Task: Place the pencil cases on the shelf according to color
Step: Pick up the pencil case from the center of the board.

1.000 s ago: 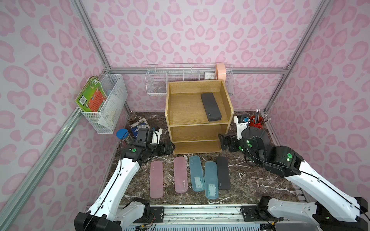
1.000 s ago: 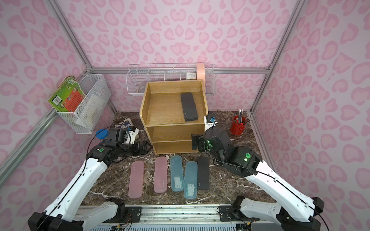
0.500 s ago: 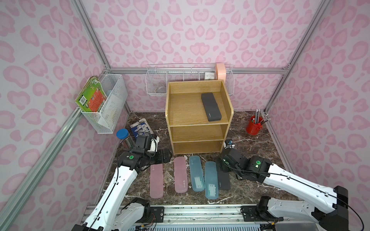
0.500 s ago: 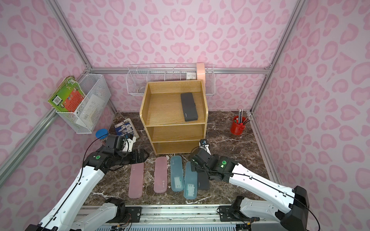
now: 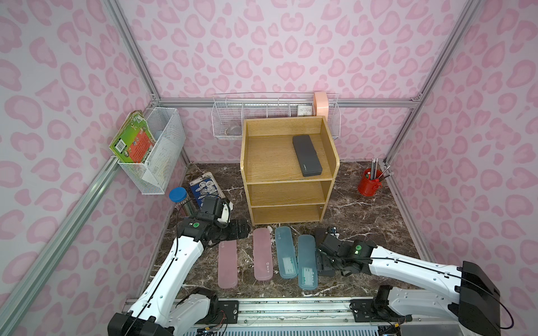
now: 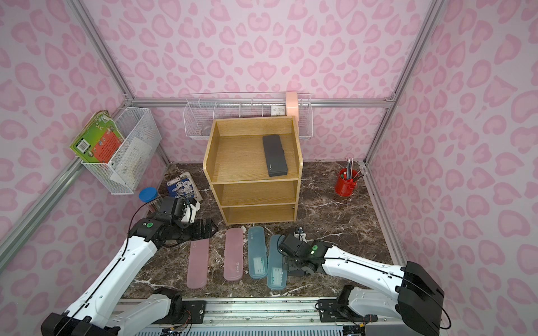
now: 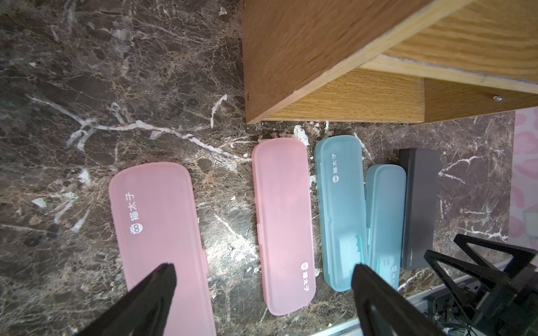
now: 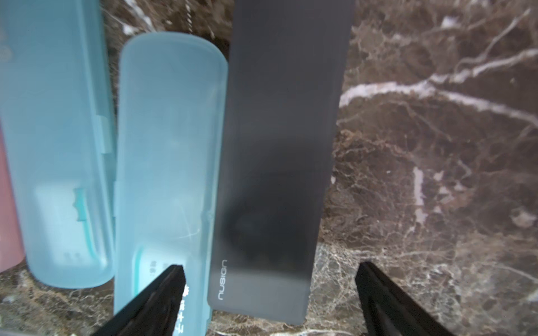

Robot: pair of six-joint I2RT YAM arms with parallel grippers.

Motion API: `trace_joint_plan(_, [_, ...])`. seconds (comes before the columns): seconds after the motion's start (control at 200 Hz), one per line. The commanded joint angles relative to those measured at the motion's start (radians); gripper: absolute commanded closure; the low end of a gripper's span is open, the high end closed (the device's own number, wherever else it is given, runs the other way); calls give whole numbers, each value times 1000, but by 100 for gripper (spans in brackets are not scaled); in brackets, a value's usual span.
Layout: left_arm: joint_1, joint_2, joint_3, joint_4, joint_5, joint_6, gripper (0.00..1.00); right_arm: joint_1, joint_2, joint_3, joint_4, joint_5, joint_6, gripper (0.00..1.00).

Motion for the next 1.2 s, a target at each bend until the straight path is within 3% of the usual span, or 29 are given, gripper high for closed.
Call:
trace_joint_plan(0.0, [0, 0, 3, 3, 18, 6, 1, -7, 16, -28, 43, -12, 40, 6])
trace_joint_plan(0.305, [0, -1, -8, 3, 30, 1, 1, -92, 72, -42, 75, -21, -6, 5])
trace_joint_plan(0.52, [0, 6, -13, 3, 41, 0, 1, -182, -63, -111, 28, -39, -35, 8])
trace_joint_plan(0.785, [0, 14, -10, 2, 34, -4, 1, -193, -223, -84, 12, -74, -112, 7])
trace_joint_plan(1.195, [1, 5, -18, -2, 28, -9, 1, -190, -27, -32, 70, -109, -119, 5])
